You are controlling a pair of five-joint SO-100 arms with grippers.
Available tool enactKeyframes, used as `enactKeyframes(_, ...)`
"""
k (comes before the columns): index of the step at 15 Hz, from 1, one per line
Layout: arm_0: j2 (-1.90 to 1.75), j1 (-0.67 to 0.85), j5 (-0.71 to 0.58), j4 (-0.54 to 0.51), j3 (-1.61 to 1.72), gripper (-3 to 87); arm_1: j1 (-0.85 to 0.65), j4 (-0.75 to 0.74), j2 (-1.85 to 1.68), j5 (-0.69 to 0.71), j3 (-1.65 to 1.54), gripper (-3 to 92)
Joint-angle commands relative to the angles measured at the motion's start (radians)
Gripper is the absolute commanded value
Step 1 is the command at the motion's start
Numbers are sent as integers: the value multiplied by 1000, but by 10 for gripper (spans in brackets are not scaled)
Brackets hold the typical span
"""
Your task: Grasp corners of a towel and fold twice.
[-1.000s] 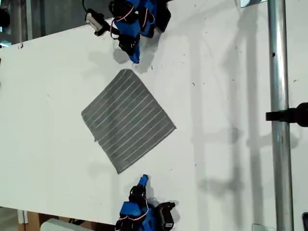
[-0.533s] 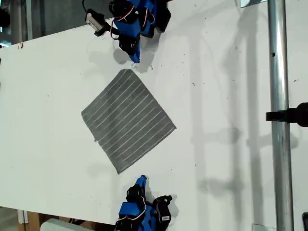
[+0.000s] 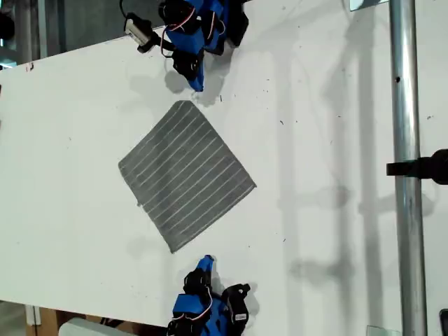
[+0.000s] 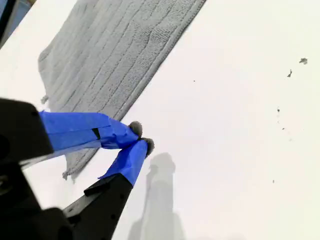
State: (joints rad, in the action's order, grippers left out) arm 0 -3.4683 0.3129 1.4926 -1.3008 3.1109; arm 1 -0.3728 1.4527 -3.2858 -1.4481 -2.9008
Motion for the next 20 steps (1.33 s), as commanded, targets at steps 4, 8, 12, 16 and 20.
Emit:
enactKeyframes(4, -5, 6, 17, 2, 6, -7, -6, 8, 98, 89, 163, -3)
enactKeyframes(8, -5, 9, 17, 2, 8, -7, -170, 77, 653, 485, 742, -3)
enactKeyframes(12, -5, 8, 17, 2, 8, -7, -222, 186, 1039, 931, 1201, -3)
enactKeyframes(16, -5, 5, 18, 2, 8, -7, -235, 328, 1229, 1057, 1462, 350)
enactKeyframes(20, -5, 5, 17, 2, 8, -7, -285, 219, 1259, 1074, 1296, 417)
